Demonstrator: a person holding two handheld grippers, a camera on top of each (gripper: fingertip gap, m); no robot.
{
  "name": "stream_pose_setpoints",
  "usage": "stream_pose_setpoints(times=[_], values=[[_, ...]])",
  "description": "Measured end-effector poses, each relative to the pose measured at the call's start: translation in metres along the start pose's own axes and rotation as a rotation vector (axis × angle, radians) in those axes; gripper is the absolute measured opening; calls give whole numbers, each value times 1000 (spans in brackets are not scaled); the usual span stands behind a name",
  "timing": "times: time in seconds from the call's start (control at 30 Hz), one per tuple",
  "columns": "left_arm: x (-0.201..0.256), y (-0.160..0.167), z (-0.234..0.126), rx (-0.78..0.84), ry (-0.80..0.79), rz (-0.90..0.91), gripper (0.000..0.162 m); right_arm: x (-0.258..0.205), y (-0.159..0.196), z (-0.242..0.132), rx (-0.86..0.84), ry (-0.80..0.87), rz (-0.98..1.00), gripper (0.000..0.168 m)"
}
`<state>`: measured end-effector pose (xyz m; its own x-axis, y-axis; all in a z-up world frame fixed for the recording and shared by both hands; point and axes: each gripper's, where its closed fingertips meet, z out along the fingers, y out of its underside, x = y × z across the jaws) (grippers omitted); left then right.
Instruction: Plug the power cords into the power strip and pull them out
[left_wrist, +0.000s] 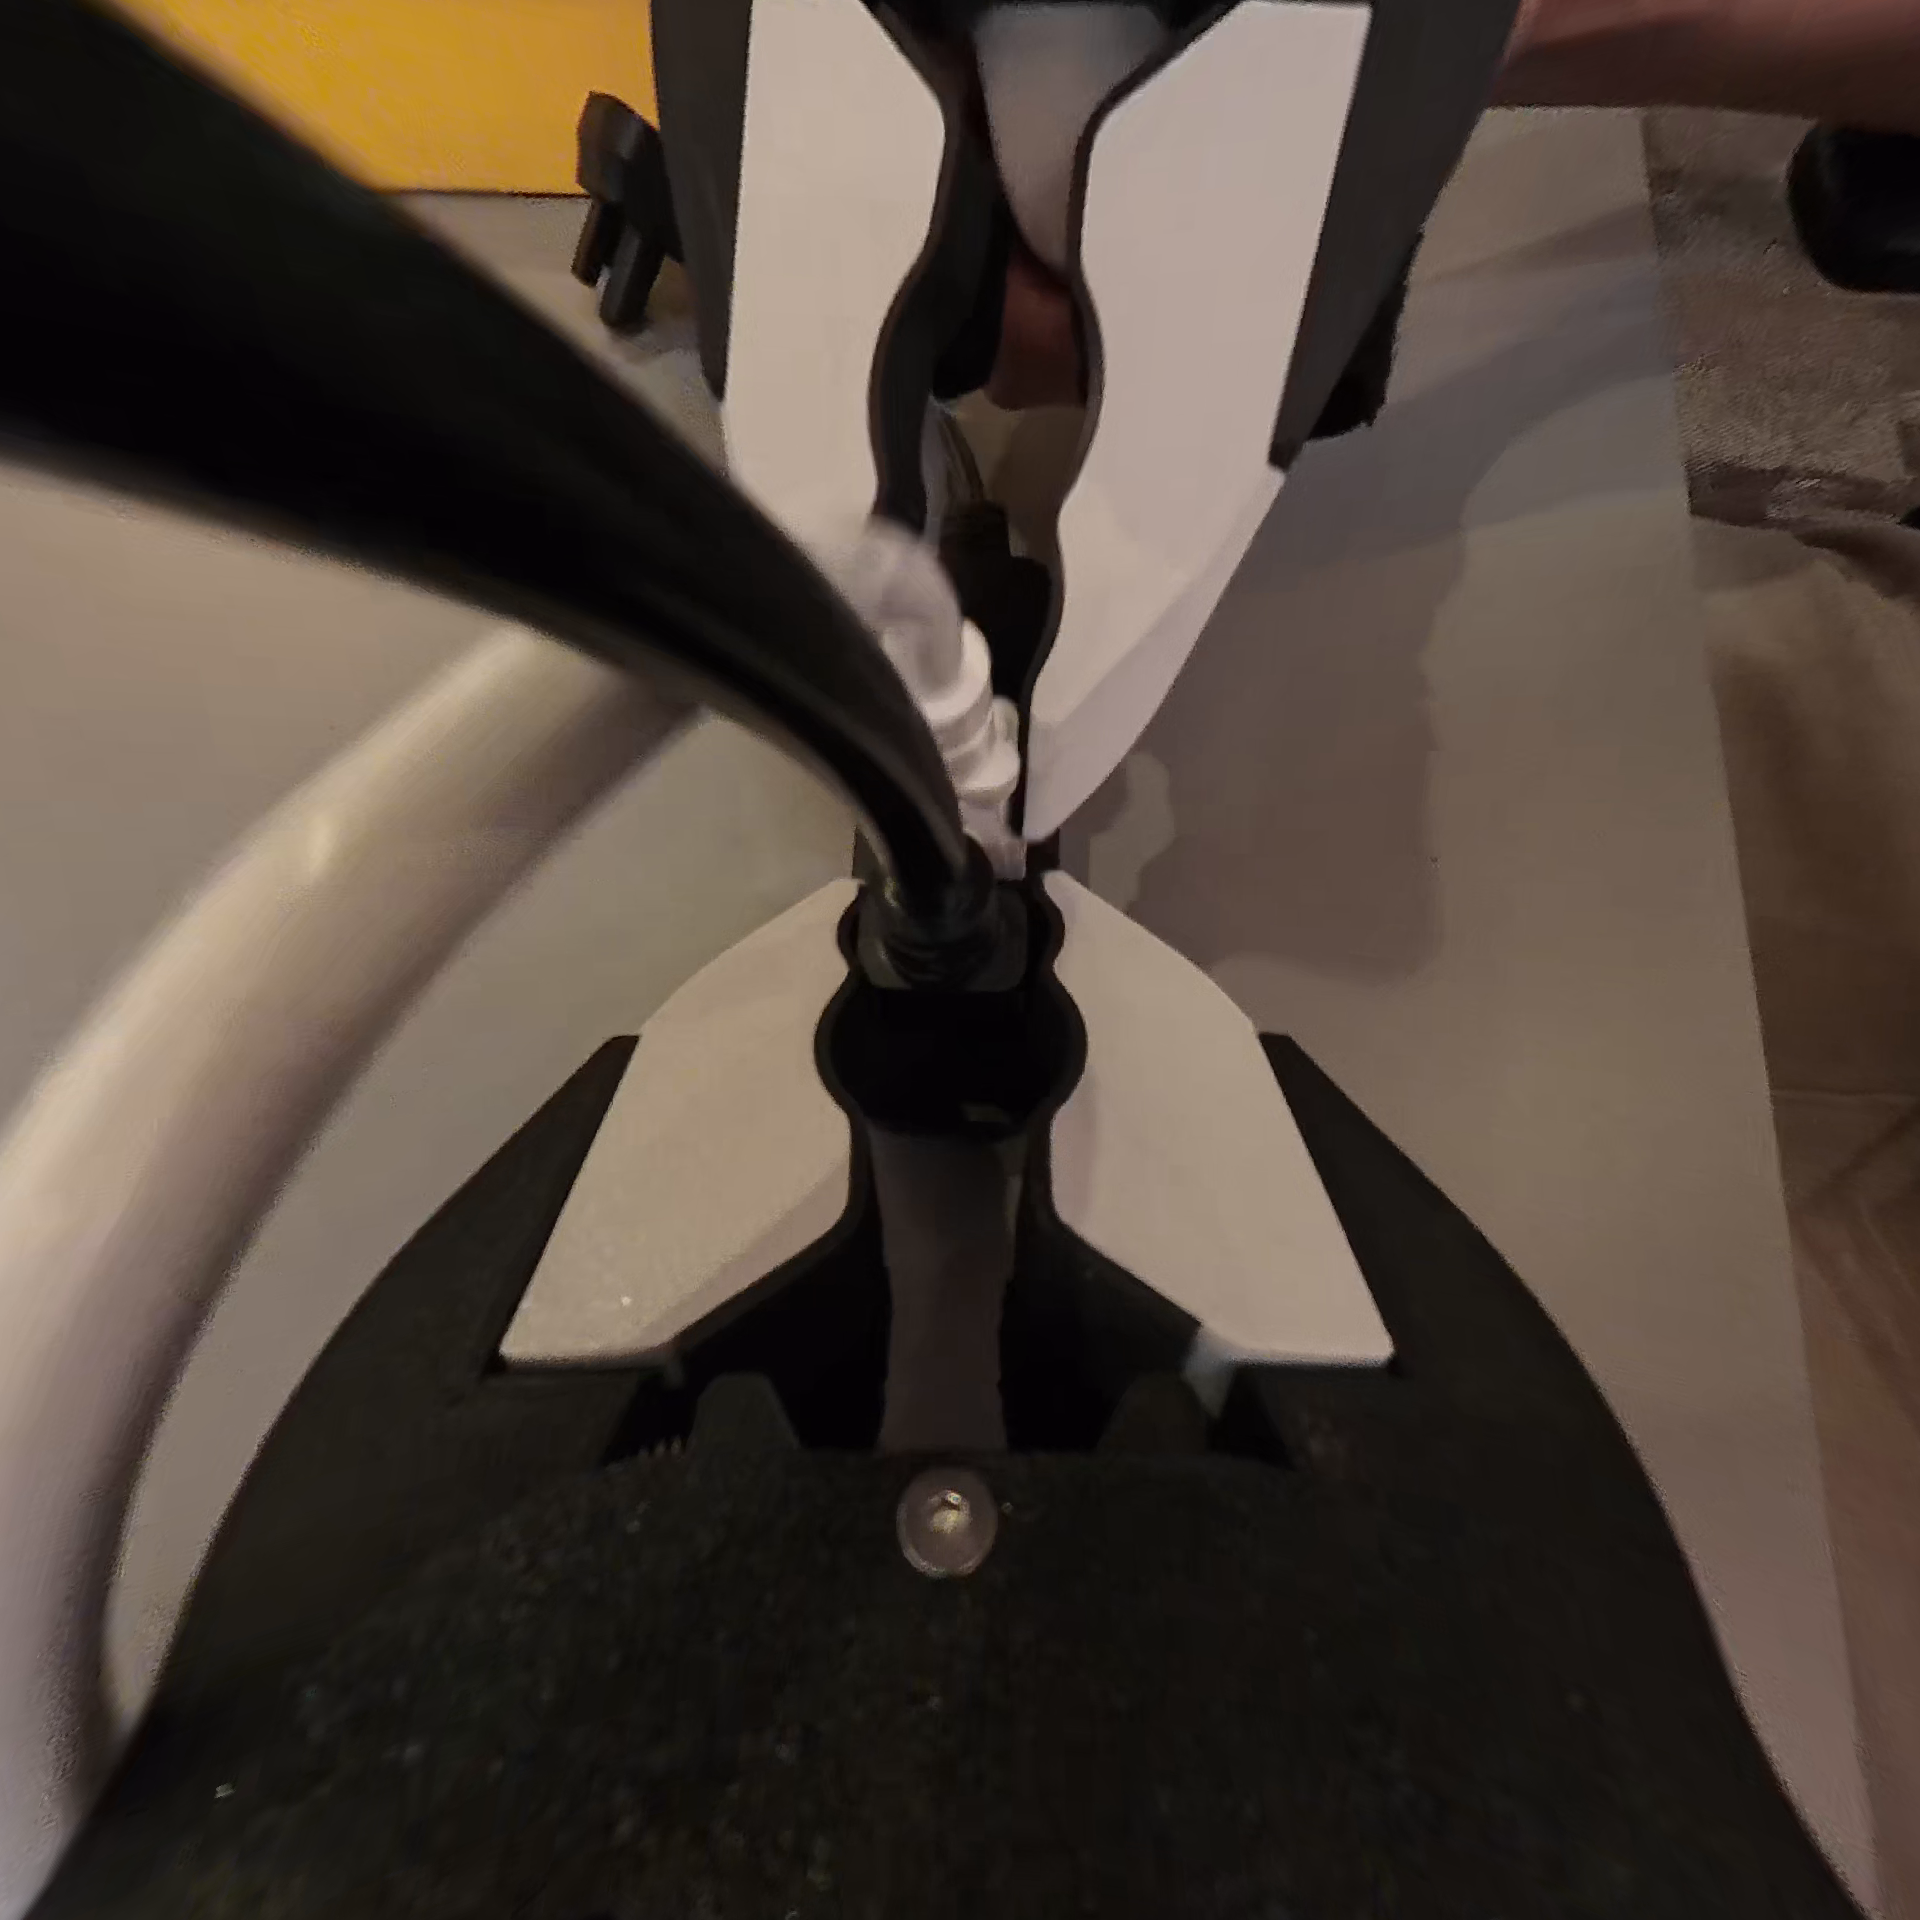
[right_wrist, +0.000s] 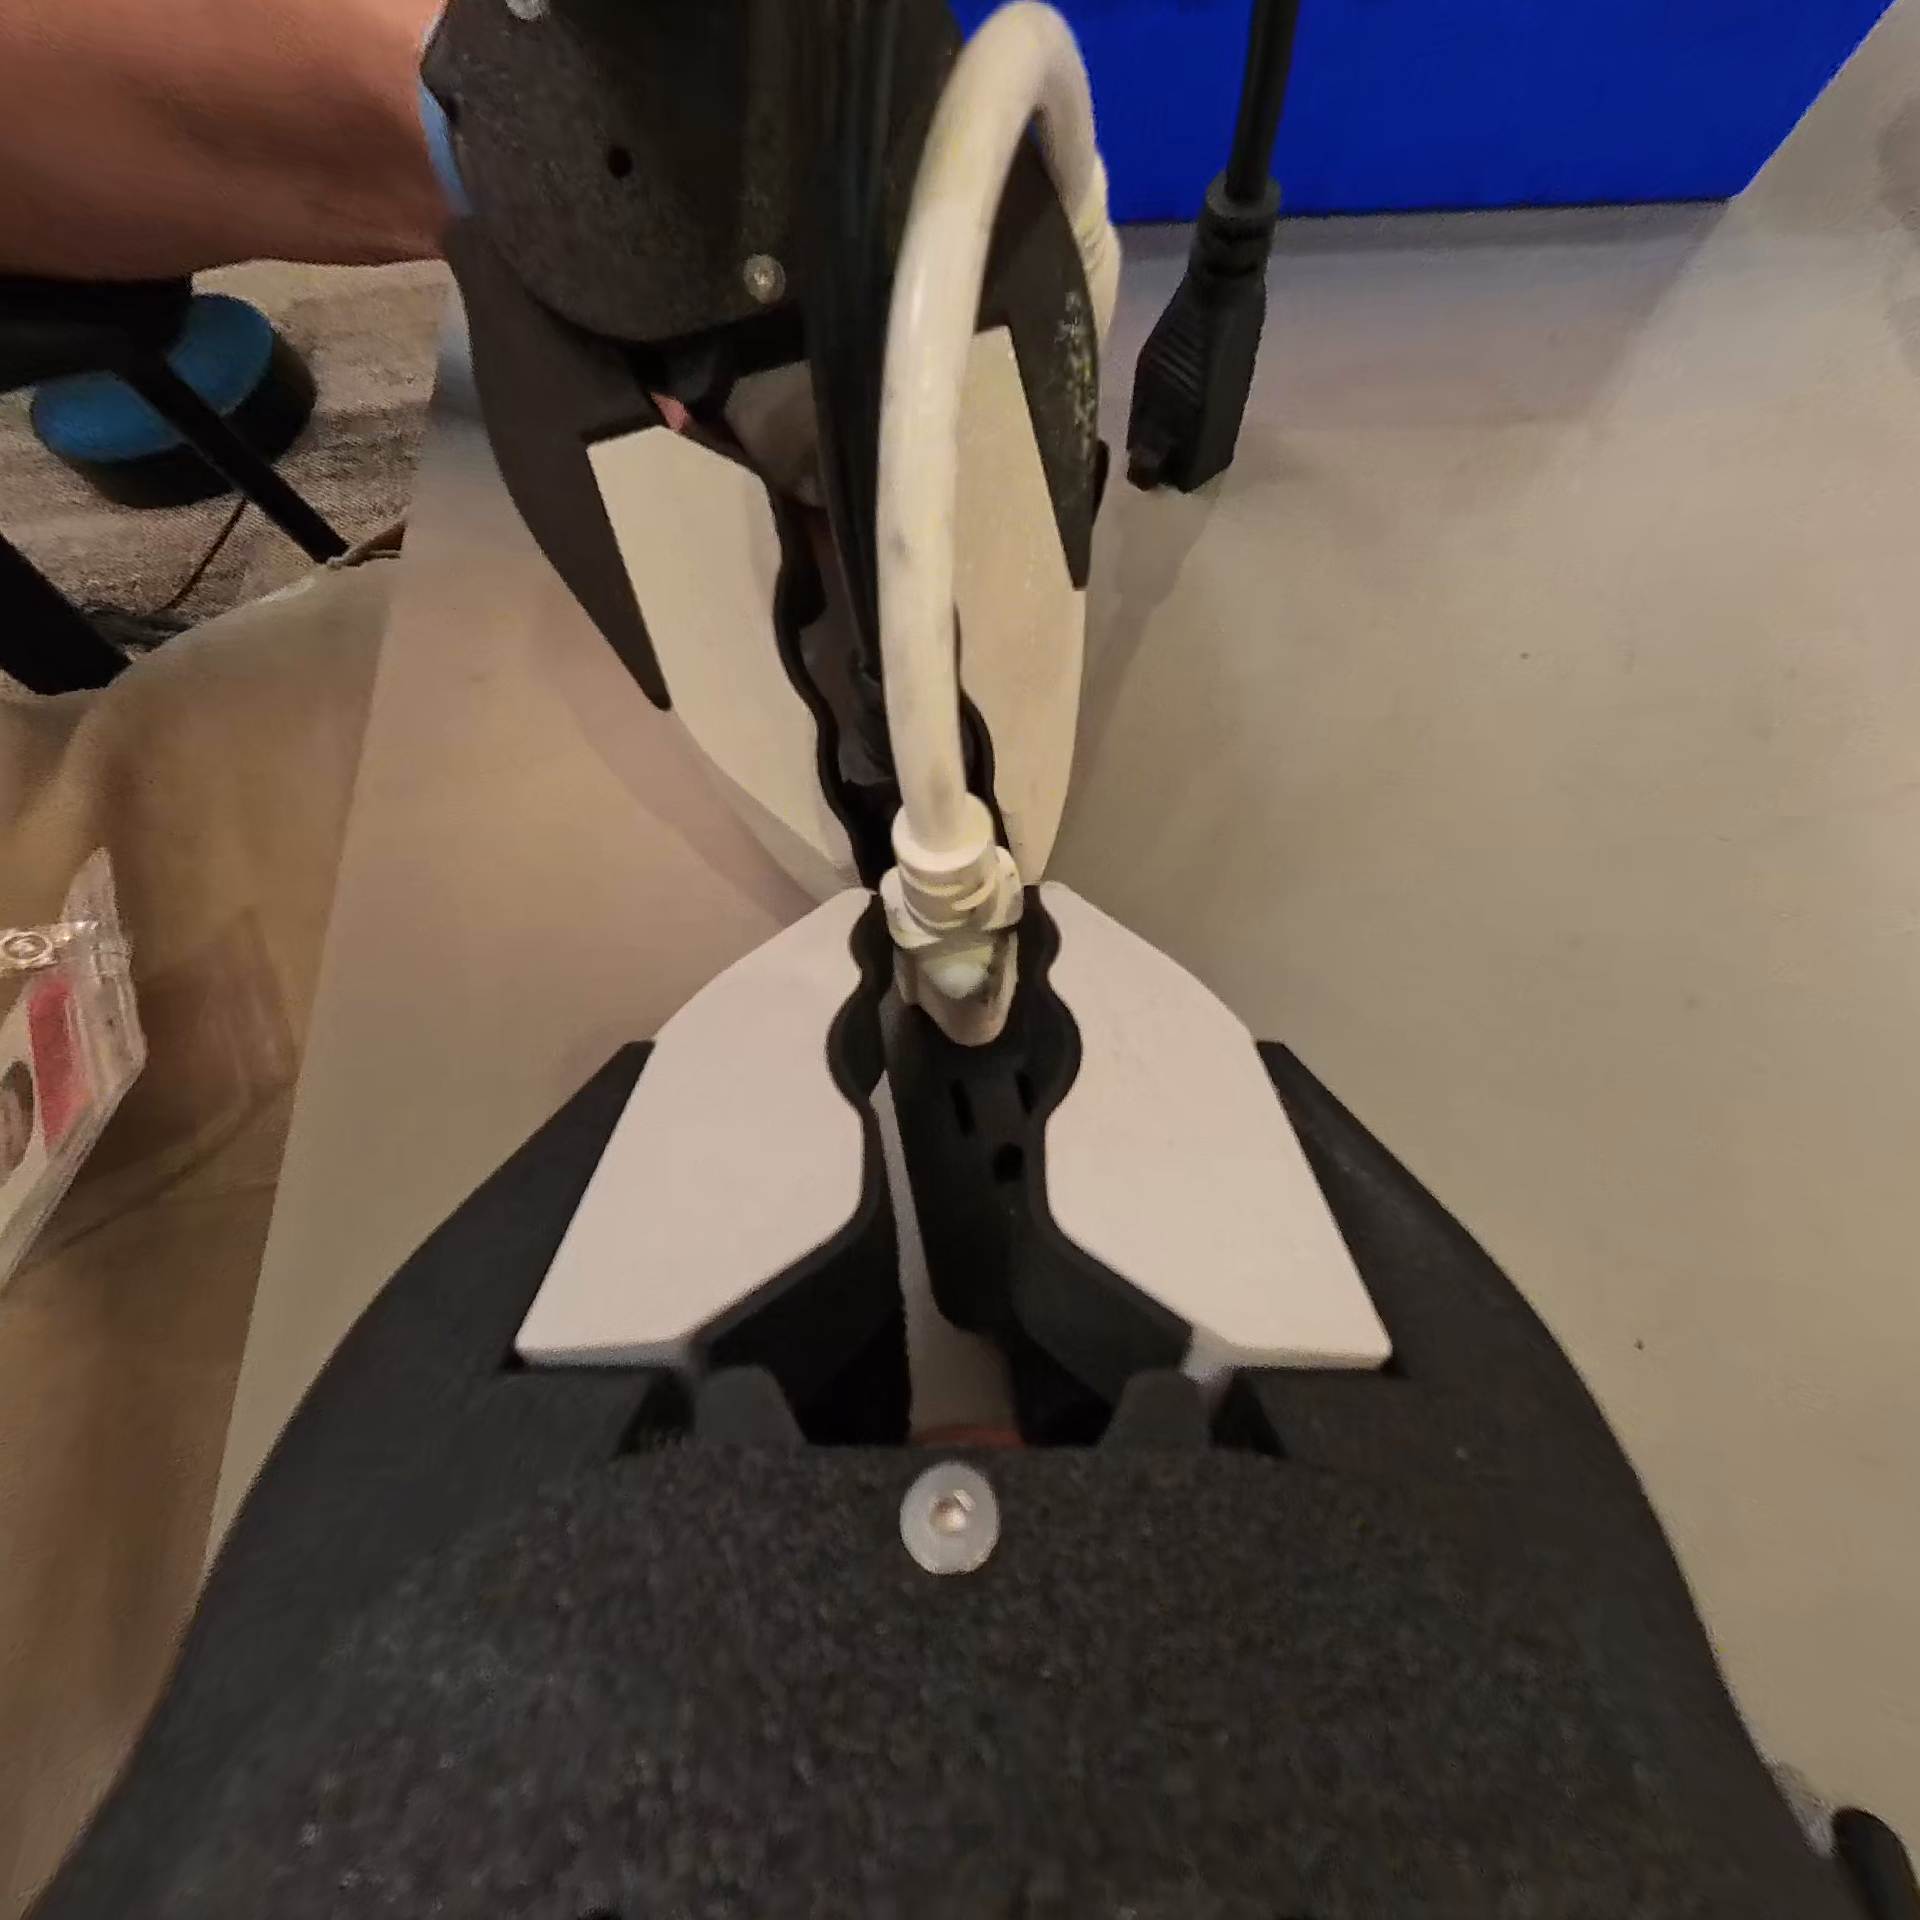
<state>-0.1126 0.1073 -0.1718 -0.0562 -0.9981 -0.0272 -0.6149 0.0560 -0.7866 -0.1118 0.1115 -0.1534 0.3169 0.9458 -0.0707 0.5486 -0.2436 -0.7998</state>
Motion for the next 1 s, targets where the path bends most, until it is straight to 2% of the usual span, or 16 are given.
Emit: stream_pose_setpoints(times=[0.07, 0.2, 0.3, 0.4, 0.47, 0.57, 0.67, 0.77, 0.9, 1.0], values=[[-9, 0, 0, -23, -30, -3, 27, 8, -5, 5, -51, 76, -4, 22], [0, -1, 2, -13, -15, 9, 28, 1, 2, -3, -10, -7, -12, 23], [-6, 0, 0, -26, -18, 9, 27, 6, -3, 3, -61, 71, -33, 23], [-2, -1, 1, -23, -23, 11, 28, 2, 1, -2, -2, 5, -1, 23], [-9, -1, 1, -34, -30, 2, 27, 9, -4, 3, -62, 86, -23, 23], [-1, -1, 2, -17, -21, 3, 27, 2, 2, -3, -2, 8, -1, 23], [-14, -1, 0, -34, -49, -1, 28, 14, -6, 4, -84, 116, -23, 22], [0, 0, 1, -13, -14, 13, 28, 0, 2, -3, -8, 31, -14, 23], [-16, 0, 0, -47, -74, -2, 27, 15, -8, 5, -85, 144, -3, 22], [-4, 0, 1, -16, -36, 9, 28, 5, 0, -4, -26, 44, 24, 23]])
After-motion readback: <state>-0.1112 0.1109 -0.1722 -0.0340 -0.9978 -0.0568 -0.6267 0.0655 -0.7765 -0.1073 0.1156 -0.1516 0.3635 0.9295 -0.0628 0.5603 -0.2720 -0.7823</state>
